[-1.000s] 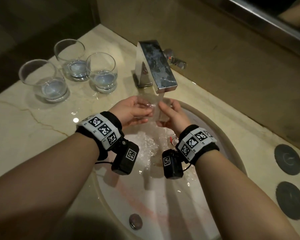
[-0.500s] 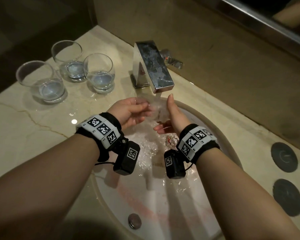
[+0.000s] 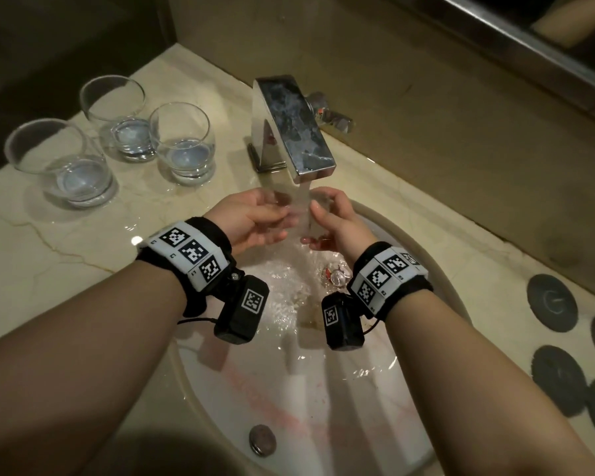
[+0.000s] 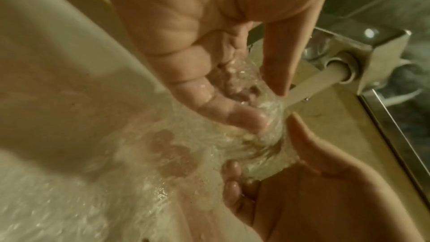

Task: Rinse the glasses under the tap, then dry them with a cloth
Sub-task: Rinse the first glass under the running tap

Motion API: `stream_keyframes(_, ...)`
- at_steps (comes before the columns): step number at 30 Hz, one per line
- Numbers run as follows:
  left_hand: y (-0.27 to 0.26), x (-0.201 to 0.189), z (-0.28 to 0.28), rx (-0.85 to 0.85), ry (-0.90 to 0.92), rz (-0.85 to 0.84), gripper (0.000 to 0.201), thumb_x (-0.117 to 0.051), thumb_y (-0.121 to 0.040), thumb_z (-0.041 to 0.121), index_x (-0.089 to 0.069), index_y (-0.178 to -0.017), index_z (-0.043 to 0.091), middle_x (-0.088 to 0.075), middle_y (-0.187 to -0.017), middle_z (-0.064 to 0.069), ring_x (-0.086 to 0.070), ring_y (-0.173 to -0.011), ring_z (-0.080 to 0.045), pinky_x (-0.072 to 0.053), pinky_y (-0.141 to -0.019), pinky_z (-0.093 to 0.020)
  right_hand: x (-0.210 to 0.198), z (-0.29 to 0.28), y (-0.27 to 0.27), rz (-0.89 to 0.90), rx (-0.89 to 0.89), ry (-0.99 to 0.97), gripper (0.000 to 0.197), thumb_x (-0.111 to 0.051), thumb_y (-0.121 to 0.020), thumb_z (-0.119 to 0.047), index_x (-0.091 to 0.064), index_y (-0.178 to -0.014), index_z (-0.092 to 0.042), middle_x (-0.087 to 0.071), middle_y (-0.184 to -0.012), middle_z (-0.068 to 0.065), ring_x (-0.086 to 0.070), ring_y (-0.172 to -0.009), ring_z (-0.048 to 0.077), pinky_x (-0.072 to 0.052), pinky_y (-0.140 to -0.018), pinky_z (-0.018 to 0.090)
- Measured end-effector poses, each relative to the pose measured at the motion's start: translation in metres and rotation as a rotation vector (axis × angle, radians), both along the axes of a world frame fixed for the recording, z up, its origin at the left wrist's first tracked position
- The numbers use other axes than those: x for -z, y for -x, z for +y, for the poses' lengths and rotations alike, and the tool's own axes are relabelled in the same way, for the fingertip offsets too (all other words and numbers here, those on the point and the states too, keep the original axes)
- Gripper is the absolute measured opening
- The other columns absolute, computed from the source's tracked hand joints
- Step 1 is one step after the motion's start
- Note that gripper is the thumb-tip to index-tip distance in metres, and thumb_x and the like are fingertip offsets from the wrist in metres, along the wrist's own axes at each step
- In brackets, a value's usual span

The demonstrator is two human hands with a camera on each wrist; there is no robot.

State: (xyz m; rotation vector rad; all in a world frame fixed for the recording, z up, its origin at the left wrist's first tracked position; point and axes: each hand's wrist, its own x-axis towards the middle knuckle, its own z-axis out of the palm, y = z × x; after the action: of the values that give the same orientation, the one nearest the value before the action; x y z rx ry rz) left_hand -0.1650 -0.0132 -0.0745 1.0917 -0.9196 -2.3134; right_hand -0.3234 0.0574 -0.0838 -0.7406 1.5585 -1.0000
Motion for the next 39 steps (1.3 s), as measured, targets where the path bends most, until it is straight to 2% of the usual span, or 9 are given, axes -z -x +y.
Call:
stream_keyframes(4,-0.001,-0.002,-0.001,0.117,0.068,-0.042,0.035,-0.051,-0.084,-0.014,-0.054,-0.103,0.016,-0.068,-0.091,-0.005,-0.070,-0.075,-0.014,-0.057,-0.064,-0.023,0.001,-0.007,-0.004,-0.015,0.037,-0.063,0.036,-0.048,-0.096,-0.042,-0.042,-0.122,-0.019,-0.055,-0.121,0.012,-0.062,-0.078,0.019,-0.051,-0.060,0.026)
stream_keyframes(7,-0.002,0.001,0.000,0.108,0.087,-0.062,0.039,-0.052,-0.083,-0.013,-0.054,-0.106,0.018,-0.063,-0.107,-0.008,-0.067,-0.086,-0.021,-0.057,-0.068,-0.027,-0.002,-0.011,-0.006,0.019,0.045,-0.107,0.049,-0.042,-0.094,-0.053,-0.044,-0.122,-0.013,-0.062,-0.094,0.005,-0.061,-0.067,0.014,-0.052,-0.063,0.027)
stream_keyframes(10,-0.002,0.002,0.000,0.081,0.082,-0.064,0.036,-0.055,-0.083,-0.009,-0.055,-0.104,0.020,-0.061,-0.113,-0.007,-0.066,-0.090,-0.023,-0.057,-0.071,-0.030,-0.002,-0.018,-0.004,0.071,0.023,-0.122,0.064,-0.039,-0.090,-0.062,-0.048,-0.122,-0.008,-0.064,-0.089,0.009,-0.060,-0.059,0.013,-0.050,-0.055,0.023)
stream_keyframes(17,-0.005,0.000,-0.003,0.013,0.000,0.023,0.021,-0.052,-0.087,0.004,-0.058,-0.104,0.015,-0.071,-0.078,-0.004,-0.070,-0.073,-0.016,-0.056,-0.061,-0.026,-0.007,-0.017,-0.001,0.079,-0.112,-0.182,0.079,-0.017,-0.085,-0.074,-0.048,-0.132,-0.019,-0.064,-0.116,0.010,-0.068,-0.068,0.016,-0.052,-0.061,0.024)
stream_keyframes(21,-0.004,-0.001,-0.005,-0.036,-0.047,0.046,0.014,-0.050,-0.090,0.007,-0.059,-0.100,0.013,-0.071,-0.081,-0.006,-0.070,-0.072,-0.015,-0.056,-0.058,-0.025,-0.010,-0.007,0.005,0.124,-0.181,-0.044,0.056,-0.047,-0.094,-0.045,-0.026,-0.142,-0.023,-0.049,-0.135,0.007,-0.066,-0.097,0.024,-0.055,-0.077,0.032)
stream_keyframes(25,-0.002,-0.002,-0.004,-0.061,-0.056,0.023,0.010,-0.050,-0.091,0.006,-0.056,-0.097,0.012,-0.073,-0.078,-0.007,-0.071,-0.069,-0.015,-0.054,-0.055,-0.022,-0.011,-0.005,0.007,0.177,-0.244,0.075,0.074,-0.065,-0.086,-0.021,-0.020,-0.145,-0.027,-0.039,-0.143,0.001,-0.058,-0.111,0.023,-0.054,-0.077,0.028)
stream_keyframes(32,-0.001,-0.004,-0.005,-0.008,0.021,-0.030,0.016,-0.051,-0.089,-0.003,-0.057,-0.100,0.008,-0.071,-0.085,-0.008,-0.070,-0.070,-0.012,-0.057,-0.059,-0.021,-0.005,-0.005,0.003,0.154,-0.106,-0.009,0.041,-0.062,-0.088,-0.032,-0.045,-0.123,-0.017,-0.053,-0.125,0.009,-0.065,-0.094,0.025,-0.055,-0.069,0.031)
stream_keyframes(35,-0.005,-0.001,-0.004,0.128,0.142,-0.141,0.035,-0.059,-0.082,-0.007,-0.052,-0.114,0.004,-0.067,-0.092,-0.011,-0.070,-0.078,-0.018,-0.059,-0.068,-0.025,-0.003,-0.002,0.000,0.164,-0.030,-0.082,0.062,-0.059,-0.083,-0.054,-0.045,-0.128,-0.013,-0.055,-0.126,0.010,-0.064,-0.099,0.025,-0.057,-0.081,0.040)
stream_keyframes(39,-0.004,-0.006,0.002,0.174,0.348,-0.245,0.018,-0.058,-0.084,-0.008,-0.054,-0.086,0.009,-0.063,-0.079,-0.008,-0.067,-0.063,-0.006,-0.056,-0.063,-0.018,-0.004,0.007,0.008,0.215,-0.127,-0.119,0.064,-0.069,-0.079,-0.041,-0.041,-0.131,-0.016,-0.052,-0.132,0.008,-0.059,-0.105,0.020,-0.053,-0.083,0.033)
